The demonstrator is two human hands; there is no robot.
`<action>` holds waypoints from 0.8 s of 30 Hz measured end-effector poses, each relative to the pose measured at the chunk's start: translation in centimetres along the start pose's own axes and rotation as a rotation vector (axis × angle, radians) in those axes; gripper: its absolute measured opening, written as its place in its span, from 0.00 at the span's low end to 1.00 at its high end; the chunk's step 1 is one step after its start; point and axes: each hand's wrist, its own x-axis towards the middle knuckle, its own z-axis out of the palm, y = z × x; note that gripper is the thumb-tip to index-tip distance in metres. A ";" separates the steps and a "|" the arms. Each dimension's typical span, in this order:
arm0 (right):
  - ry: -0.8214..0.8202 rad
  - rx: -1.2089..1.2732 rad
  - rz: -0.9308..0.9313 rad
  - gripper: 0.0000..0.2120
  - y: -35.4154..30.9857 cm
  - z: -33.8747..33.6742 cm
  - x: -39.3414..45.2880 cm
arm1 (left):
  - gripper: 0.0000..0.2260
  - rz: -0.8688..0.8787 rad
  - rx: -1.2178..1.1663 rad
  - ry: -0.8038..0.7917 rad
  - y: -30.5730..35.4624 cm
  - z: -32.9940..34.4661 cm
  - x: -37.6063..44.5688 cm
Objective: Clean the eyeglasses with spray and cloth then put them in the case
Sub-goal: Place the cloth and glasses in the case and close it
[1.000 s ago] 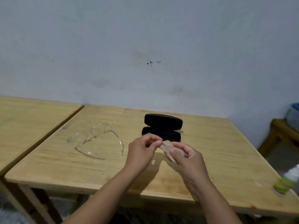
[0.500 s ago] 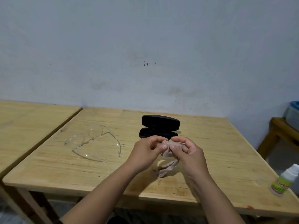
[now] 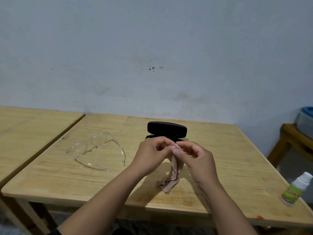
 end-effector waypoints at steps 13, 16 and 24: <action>0.047 0.222 0.003 0.06 -1.2 -1.5 1.2 | 0.03 0.005 0.042 0.126 1.7 -3.6 0.4; -0.048 0.206 -0.032 0.10 -2.1 -2.1 1.4 | 0.04 0.020 0.037 0.152 2.1 -3.9 0.6; -0.073 -0.047 -0.021 0.14 -3.2 -2.6 1.4 | 0.05 0.048 0.023 0.172 3.4 -4.2 0.2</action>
